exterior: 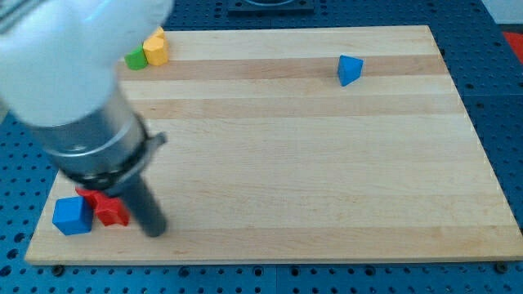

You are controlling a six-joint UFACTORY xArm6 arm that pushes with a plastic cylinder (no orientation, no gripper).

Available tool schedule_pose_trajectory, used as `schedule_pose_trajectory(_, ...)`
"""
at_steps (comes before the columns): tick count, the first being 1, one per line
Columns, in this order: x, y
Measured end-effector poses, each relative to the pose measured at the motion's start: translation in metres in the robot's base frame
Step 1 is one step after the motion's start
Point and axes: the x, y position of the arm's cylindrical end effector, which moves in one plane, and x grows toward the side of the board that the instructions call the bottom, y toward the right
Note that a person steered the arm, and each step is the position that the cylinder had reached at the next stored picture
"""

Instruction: Slide blue triangle towards center right

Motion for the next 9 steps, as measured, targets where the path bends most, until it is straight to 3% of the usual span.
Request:
schedule_pose_trajectory(2, -0.073, 0.191)
schedule_pose_trajectory(4, -0.219, 0.351)
schedule_pose_trajectory(5, -0.299, 0.376)
schedule_pose_trajectory(6, -0.338, 0.33)
schedule_pose_trajectory(9, -0.29, 0.253)
